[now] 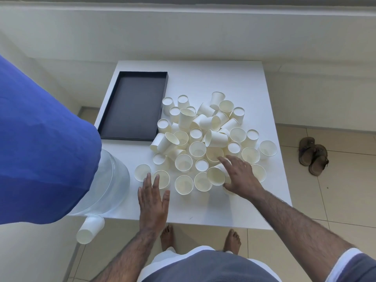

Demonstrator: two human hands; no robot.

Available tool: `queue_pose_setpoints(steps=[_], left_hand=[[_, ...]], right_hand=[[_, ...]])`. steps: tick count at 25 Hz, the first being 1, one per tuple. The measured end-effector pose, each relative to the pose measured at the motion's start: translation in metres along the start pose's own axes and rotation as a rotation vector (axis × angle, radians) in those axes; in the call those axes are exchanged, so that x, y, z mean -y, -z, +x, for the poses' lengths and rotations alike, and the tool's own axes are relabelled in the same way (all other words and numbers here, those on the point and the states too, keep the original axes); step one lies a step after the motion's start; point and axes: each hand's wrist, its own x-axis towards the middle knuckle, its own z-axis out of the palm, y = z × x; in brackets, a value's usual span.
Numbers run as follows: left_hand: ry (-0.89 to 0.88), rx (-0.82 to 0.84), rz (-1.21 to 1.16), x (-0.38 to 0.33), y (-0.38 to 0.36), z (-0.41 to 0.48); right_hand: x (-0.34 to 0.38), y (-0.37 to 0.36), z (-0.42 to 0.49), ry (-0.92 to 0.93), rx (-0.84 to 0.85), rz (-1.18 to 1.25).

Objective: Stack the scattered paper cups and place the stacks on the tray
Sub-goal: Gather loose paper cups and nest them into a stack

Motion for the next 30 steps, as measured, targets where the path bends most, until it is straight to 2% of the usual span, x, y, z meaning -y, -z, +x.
queue_pose_setpoints(steps=[8,17,20,23,26,30], left_hand=[[-0.072,0.010,0.013,-0.014,-0.005,0.005],[-0.123,-0.020,-0.026,-0.019,0.001,0.005],[-0.151,-0.017,-0.114,-0.032,0.002,0.005],[-0.210,0.077,-0.238,-0.046,0.005,0.007],[-0.256,0.194,-0.354,-0.060,0.005,0.005],[-0.070,0.228,-0.548,-0.073,0.006,-0.002]], right_hand=[[0.005,0.001,0.001,0.181,0.012,-0.203],[0.009,0.003,0.003,0.168,-0.033,-0.151],[0.014,0.013,-0.006,0.145,-0.136,-0.036],[0.032,0.027,-0.020,0.126,-0.234,0.267],[0.065,0.035,-0.035,0.129,-0.192,0.502],[0.098,0.033,-0.046,0.177,-0.080,0.605]])
